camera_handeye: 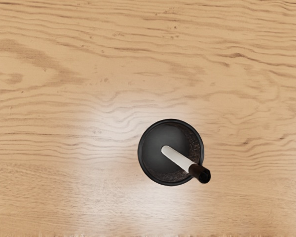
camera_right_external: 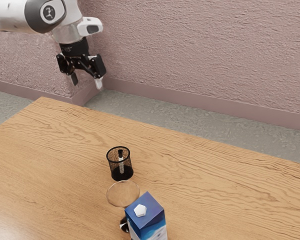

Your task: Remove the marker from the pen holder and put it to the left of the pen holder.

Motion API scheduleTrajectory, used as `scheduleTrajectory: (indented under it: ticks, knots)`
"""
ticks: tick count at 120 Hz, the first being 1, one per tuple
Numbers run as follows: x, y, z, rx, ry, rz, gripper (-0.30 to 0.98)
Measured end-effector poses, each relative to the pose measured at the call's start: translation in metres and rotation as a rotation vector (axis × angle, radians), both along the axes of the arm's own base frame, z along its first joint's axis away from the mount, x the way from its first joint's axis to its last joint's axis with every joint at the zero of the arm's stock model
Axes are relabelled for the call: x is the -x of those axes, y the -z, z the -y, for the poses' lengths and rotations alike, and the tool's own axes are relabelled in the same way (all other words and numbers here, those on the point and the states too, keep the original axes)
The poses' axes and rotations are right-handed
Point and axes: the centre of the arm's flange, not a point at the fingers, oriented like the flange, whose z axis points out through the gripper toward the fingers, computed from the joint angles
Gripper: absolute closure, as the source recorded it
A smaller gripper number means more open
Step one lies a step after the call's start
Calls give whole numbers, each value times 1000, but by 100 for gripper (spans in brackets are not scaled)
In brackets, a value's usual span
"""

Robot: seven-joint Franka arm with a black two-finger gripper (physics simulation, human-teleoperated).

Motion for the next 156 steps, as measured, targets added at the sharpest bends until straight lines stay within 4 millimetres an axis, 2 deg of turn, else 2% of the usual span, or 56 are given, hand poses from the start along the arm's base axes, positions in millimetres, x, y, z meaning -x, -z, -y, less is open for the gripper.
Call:
scheduleTrajectory:
  ticks: [14, 18, 25, 33, 42, 50, 60, 82, 96, 110, 130, 145, 156]
  knots:
    - [2, 1, -17, -10, -10, -11, 0]
    - [7, 8, -23, -19, -14, -22, 0]
    - [36, 40, -24, -37, -13, -54, 0]
    - [71, 87, 2, -55, 45, -63, 0]
    - [86, 125, 9, -63, 93, -28, 0]
    - [91, 149, 3, -62, 143, 23, 0]
    - [96, 173, -17, -42, 188, 77, 0]
    - [89, 210, -28, -31, 353, 119, 0]
    - [76, 220, -4, -40, 510, 152, 0]
    - [52, 226, 24, -45, 649, 180, 5]
    - [44, 231, 44, -49, 771, 217, 14]
    - [29, 237, 60, -33, 833, 239, 17]
    - [28, 245, 71, -16, 870, 242, 19]
